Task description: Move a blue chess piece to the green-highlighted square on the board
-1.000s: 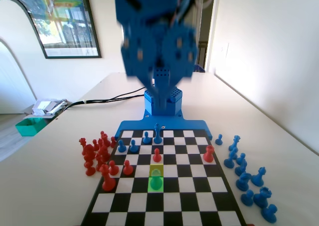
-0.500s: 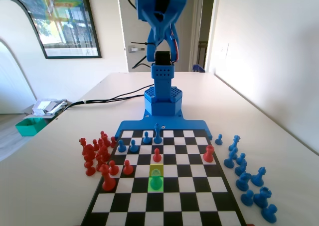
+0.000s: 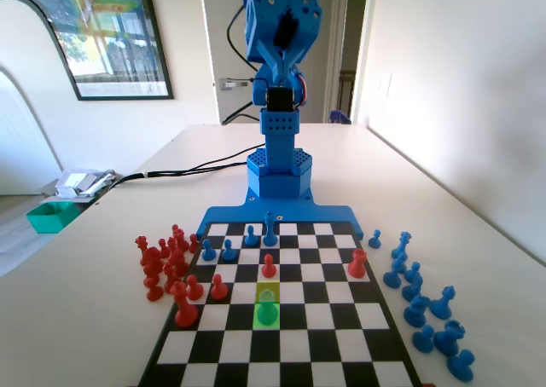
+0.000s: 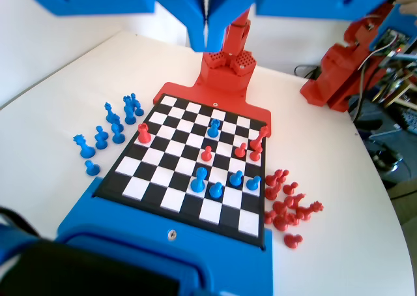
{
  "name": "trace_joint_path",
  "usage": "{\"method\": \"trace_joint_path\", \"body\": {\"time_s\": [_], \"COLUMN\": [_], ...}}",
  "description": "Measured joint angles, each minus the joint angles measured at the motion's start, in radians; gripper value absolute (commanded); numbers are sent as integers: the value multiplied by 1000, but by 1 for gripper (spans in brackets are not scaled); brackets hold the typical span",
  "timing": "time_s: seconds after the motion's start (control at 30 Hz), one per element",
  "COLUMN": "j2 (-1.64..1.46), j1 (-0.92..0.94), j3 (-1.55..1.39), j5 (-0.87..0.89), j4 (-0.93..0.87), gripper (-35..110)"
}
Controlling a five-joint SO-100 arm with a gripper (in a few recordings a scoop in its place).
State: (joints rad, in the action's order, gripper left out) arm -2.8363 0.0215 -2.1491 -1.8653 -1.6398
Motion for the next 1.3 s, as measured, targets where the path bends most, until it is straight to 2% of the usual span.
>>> {"method": "trace_joint_path", "body": {"time_s": [0.5,1.3], "j2": [-190,-195], "j1": [-15,-8], "j3": [-25,-25], "j5": [25,31], "j4": [54,69], "gripper": [1,1]}}
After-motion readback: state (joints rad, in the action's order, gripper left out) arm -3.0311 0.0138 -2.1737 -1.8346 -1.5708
